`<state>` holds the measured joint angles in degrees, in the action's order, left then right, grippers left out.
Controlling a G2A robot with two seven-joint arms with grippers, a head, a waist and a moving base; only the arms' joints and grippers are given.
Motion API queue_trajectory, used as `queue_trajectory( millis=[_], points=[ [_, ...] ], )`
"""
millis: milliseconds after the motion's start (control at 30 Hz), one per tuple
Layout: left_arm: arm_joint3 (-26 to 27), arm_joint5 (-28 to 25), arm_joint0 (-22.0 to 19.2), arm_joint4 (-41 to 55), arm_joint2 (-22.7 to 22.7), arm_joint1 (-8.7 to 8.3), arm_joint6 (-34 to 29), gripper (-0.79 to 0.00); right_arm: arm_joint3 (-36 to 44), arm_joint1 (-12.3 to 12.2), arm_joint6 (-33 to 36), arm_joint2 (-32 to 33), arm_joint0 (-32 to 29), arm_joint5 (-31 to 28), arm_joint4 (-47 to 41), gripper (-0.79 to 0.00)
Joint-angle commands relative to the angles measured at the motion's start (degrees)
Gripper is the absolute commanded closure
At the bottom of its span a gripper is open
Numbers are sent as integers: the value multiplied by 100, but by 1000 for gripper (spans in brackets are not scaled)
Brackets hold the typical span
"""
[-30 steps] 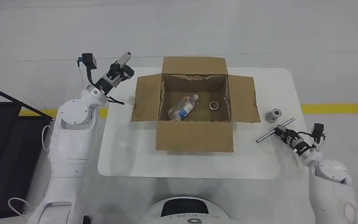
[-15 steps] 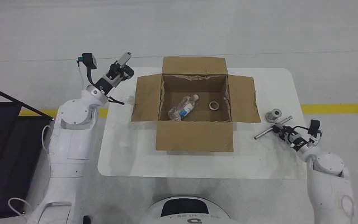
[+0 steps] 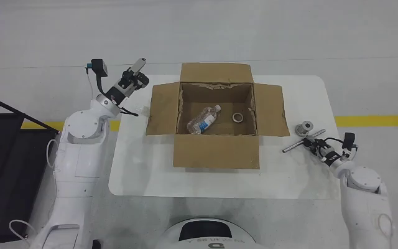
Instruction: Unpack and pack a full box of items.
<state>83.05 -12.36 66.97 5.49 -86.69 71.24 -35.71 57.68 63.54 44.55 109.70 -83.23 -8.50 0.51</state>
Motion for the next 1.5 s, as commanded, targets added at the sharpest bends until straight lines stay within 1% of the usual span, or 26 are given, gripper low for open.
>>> queue_trajectory(
  millis=[0,100,267,500,633,800,900,933,1000,1067,1233,1333,1400,1433,1467],
  points=[
    [-2,1,-1,4,0,0,0,-785,7,-7,-5,-7,-5,7,-12,-123],
    [-2,1,-1,4,0,0,0,-785,16,-20,-1,-9,-15,14,-48,-179],
    [-2,1,-1,4,0,0,0,-785,60,-43,-13,4,-61,7,-100,-237],
    [-2,1,-1,4,0,0,0,-785,238,-66,12,63,-236,-138,-290,-231],
    [-2,1,-1,4,0,0,0,-785,468,-73,-12,137,-423,-308,-452,-228],
    [-2,1,-1,4,0,0,0,-785,793,-83,-10,160,-604,-255,-528,-231],
    [-2,1,-1,4,0,0,0,-785,993,-81,-19,254,-744,-526,-772,-243],
    [-2,1,-1,4,0,0,0,-785,1131,-80,-1,332,-830,-737,-925,-289],
    [-2,1,-1,4,0,0,0,-785,1438,-76,88,465,-1064,-1078,-1198,-351],
    [-2,1,-1,4,0,0,0,-785,1851,-73,120,538,-1274,-1266,-1294,-382],
    [-2,1,-1,4,0,0,0,-785,3083,-62,73,428,-1571,-1268,-1058,-379],
    [-2,1,-1,4,0,0,0,-785,3867,-62,47,224,-1588,-1084,-750,-376],
    [-2,1,-1,4,0,0,0,-785,4265,-57,-150,89,-1575,-863,-444,-382],
    [-2,1,-1,4,0,0,0,-785,4463,-53,-286,36,-1602,-774,-229,-613],
    [-2,1,-1,4,0,0,0,-785,4555,-48,-380,11,-1641,-729,-142,-785]
  ],
)
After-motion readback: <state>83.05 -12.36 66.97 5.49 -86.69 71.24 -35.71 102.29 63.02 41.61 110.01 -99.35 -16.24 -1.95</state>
